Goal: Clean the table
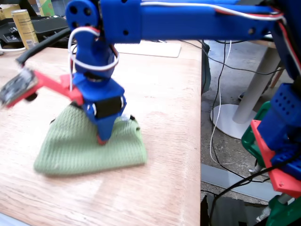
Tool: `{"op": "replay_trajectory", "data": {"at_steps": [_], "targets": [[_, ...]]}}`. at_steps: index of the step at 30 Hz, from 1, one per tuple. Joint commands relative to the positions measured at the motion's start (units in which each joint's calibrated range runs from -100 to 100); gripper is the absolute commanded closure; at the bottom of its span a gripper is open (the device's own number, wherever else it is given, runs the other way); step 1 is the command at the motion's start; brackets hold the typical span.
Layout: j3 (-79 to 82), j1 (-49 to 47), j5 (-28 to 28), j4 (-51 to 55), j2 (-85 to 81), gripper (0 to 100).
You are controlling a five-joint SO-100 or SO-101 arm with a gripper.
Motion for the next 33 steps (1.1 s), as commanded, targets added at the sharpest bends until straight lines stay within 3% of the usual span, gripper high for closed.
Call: {"op": "replay_trajectory", "data": {"at_steps": [1, 4, 7, 14, 20, 26, 31, 33], "targets": [[0.0, 10.3, 0.2, -0.2, 0.2, 100], [0.0, 21.0, 0.3, -0.2, 0.2, 100], [0.0, 38.1, 4.6, -0.1, 0.2, 100], [-4.7, 64.1, 9.7, -0.5, 3.8, 100], [-17.1, 65.0, 9.4, 0.9, 8.9, 100], [-14.3, 71.3, 9.7, 6.0, -15.2, 100], [1.8, 66.9, 9.8, 5.9, -39.9, 100], [8.6, 54.0, 11.5, 5.9, -47.0, 100]]}}
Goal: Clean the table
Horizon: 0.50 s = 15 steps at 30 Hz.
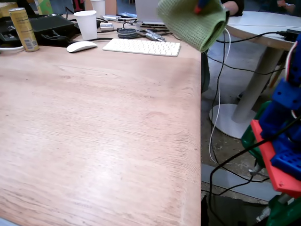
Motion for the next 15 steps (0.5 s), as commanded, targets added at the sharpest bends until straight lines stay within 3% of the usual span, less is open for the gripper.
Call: {"op": "replay_trajectory", "data": {"at_steps": [1, 7, 12, 15], "targets": [[8.4, -18.2, 2.7, -0.8, -13.2, 100], [9.7, -46.1, 3.2, -2.4, -14.4, 100], [9.5, -56.4, 3.1, -18.4, -3.9, 100], [-1.4, -63.5, 2.7, -21.6, 6.9, 100]]}}
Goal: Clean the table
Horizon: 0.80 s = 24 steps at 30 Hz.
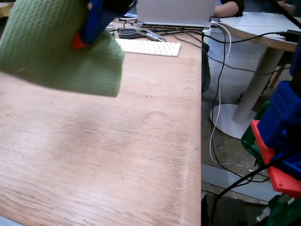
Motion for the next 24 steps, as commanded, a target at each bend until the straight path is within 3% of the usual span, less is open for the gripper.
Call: {"op": "replay_trajectory", "data": {"at_steps": [1, 4, 7, 17, 24], "targets": [[-18.5, -7.2, -0.5, -2.2, 10.8, 100], [-39.8, -11.7, -0.6, -2.1, 25.9, 100], [-50.5, -15.5, -0.6, -2.0, 36.9, 100], [-51.2, -20.0, -0.4, -3.2, 56.5, 100], [-50.9, -21.4, 0.0, -1.9, 57.3, 100]]}}
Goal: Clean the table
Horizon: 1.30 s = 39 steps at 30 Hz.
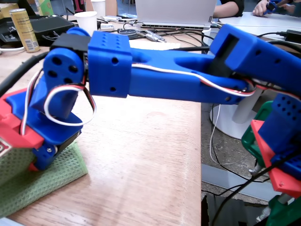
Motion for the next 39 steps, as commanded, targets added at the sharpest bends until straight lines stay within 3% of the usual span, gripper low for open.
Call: {"op": "replay_trajectory", "data": {"at_steps": [1, 3, 20, 26, 35, 39], "targets": [[-1.0, -0.4, 0.2, 0.9, -0.1, 100], [-1.1, 2.8, 0.3, 0.8, -0.1, 100], [-1.3, 58.2, 7.9, -0.6, 2.0, 100], [-0.6, 75.9, 8.0, -14.7, 7.8, 100], [-0.1, 79.8, 8.0, -13.9, 6.8, 100], [3.8, 79.8, 7.9, -0.7, -5.7, 100]]}}
